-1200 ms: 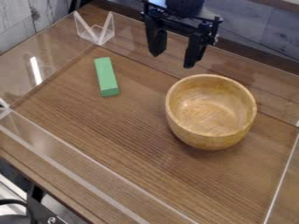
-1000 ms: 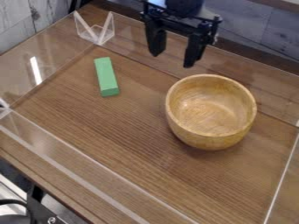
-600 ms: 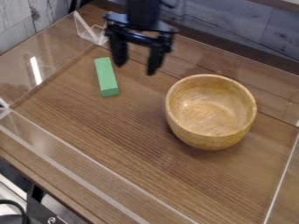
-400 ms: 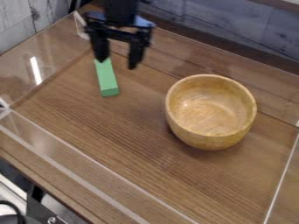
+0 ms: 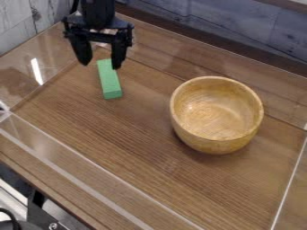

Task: Put green stick into wooden bowl

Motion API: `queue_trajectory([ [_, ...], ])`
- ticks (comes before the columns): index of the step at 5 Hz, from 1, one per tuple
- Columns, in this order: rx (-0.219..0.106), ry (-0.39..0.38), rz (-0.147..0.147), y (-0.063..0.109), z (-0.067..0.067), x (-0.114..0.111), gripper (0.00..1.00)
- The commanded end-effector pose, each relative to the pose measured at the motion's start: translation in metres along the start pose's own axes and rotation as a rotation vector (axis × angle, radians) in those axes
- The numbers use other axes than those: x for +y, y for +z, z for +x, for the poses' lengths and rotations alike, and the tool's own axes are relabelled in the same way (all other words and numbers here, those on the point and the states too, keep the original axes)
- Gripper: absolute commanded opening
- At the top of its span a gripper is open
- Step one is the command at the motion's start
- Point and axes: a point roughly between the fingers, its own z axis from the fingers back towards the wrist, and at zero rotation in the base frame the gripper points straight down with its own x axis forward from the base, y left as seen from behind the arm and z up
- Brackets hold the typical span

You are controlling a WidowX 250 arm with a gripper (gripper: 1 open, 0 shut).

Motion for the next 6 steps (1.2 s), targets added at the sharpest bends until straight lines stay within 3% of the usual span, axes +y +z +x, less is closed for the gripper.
queue_trajectory([
  [1, -0.07, 0.045, 0.001, 0.0, 0.011, 0.004, 1.0],
  [3, -0.098, 0.101, 0.018, -0.023, 0.02, 0.004, 1.0],
  [6, -0.092, 0.134, 0.034, -0.031, 0.032, -0.005, 1.0],
])
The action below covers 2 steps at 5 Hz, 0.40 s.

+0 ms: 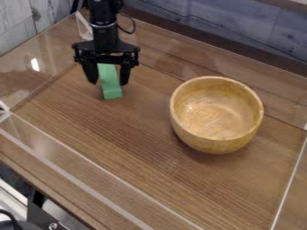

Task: Put green stick into wooden bowl

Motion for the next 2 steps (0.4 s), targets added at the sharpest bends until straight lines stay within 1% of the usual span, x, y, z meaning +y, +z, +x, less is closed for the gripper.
queue_trajectory([
  [1, -0.052, -0.005, 0.0, 0.0135, 0.0135, -0.0035, 1.0],
  [2, -0.044, -0.003, 0.006, 0.0122, 0.0151, -0.0037, 1.0],
])
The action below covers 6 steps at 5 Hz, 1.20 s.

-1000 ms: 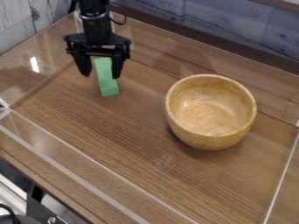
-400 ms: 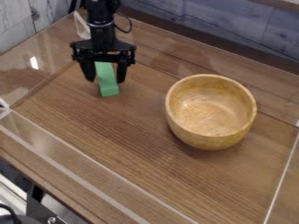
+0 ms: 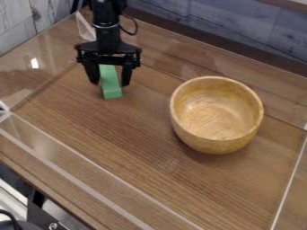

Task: Put green stick into wooden bowl

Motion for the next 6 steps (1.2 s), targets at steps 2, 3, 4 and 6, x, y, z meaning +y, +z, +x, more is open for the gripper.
queue_trajectory([
  [2, -0.036, -0.003, 0.0, 0.0169, 0.0109, -0.0024, 1.0],
  [3, -0.028, -0.002, 0.002, 0.017, 0.0111, -0.0024, 1.0],
  [4, -0.019, -0.001, 0.002, 0.0171, 0.0114, -0.0026, 1.0],
  [6, -0.002, -0.002, 0.001, 0.0184, 0.0105, -0.0032, 1.0],
])
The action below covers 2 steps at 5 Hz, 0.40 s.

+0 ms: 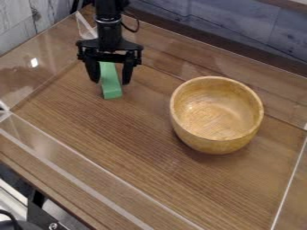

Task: Put green stick into wooden bowl

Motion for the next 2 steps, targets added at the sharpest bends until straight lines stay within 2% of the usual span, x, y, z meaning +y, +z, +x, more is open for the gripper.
queue_trajectory([
  [1, -0.056, 0.002, 0.003, 0.0082, 0.0109, -0.0025, 1.0],
  [2, -0.055, 0.006, 0.004, 0.0039, 0.0114, -0.0024, 0.0],
])
